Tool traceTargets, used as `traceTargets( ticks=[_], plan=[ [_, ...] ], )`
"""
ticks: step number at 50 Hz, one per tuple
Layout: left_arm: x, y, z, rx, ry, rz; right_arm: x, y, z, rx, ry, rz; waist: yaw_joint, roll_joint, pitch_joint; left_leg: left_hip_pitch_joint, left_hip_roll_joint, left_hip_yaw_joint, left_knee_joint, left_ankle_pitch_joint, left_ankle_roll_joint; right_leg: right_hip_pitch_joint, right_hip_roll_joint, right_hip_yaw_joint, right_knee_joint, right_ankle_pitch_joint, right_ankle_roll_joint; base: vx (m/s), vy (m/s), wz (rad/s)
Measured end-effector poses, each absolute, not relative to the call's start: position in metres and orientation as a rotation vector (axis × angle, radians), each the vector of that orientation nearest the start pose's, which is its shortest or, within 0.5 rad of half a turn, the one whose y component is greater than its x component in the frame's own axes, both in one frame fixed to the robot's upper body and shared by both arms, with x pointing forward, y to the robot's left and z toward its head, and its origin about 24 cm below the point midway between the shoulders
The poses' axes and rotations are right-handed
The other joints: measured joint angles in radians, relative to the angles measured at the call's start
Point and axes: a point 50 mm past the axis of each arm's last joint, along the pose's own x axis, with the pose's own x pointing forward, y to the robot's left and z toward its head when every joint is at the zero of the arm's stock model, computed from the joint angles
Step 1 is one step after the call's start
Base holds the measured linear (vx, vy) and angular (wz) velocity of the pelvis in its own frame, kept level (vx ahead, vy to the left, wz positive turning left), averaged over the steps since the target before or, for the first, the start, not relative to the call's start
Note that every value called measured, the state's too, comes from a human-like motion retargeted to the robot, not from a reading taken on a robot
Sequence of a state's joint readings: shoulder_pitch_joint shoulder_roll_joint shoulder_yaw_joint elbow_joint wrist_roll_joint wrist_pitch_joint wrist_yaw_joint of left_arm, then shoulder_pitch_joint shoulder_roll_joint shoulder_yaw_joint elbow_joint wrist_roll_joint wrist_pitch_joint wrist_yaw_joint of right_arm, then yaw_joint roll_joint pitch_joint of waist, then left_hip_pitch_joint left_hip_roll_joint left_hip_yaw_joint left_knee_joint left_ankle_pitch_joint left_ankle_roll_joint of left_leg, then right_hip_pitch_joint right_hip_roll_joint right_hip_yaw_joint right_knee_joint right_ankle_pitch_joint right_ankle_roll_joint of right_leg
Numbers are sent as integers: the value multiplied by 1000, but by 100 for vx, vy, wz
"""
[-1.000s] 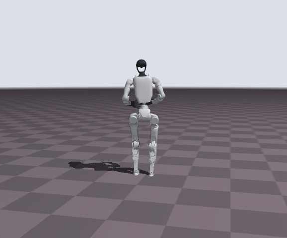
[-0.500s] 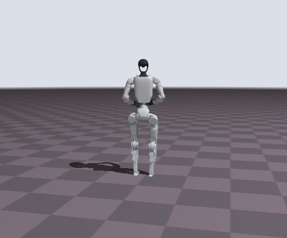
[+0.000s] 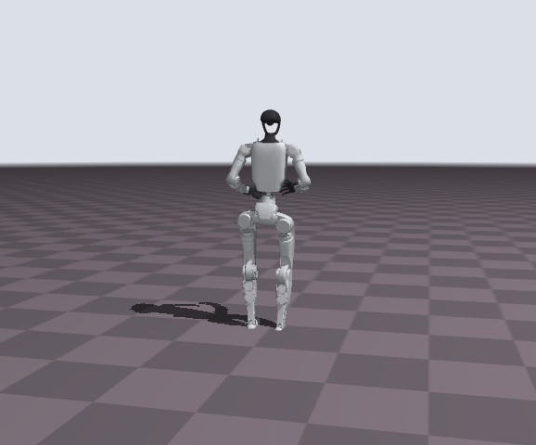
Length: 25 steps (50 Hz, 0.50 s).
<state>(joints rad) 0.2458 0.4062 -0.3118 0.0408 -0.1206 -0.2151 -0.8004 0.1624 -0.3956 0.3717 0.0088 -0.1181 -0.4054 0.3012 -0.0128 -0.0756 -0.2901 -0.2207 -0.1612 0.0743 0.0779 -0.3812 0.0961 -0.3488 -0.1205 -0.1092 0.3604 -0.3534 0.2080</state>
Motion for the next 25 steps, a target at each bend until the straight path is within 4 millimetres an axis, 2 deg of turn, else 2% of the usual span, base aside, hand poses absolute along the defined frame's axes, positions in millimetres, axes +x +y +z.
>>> traceTargets(
  ticks=[10, 25],
  plan=[
    [157, 141, -12, 109, 253, -1103, 191, -136, 16, -397, -69, 712, -10, 43, 66, 105, 30, 28, -56, 6, -8, 122, 42, 18, -126, 53, 14, 3, -1, -28],
    [147, 136, -22, 3, 316, -1134, 192, -137, 1, -313, 26, 702, -33, 75, 88, 174, 40, 77, -74, -14, -8, 179, 60, 67, -164, 56, 22, 2, -1, -26]
  ],
)
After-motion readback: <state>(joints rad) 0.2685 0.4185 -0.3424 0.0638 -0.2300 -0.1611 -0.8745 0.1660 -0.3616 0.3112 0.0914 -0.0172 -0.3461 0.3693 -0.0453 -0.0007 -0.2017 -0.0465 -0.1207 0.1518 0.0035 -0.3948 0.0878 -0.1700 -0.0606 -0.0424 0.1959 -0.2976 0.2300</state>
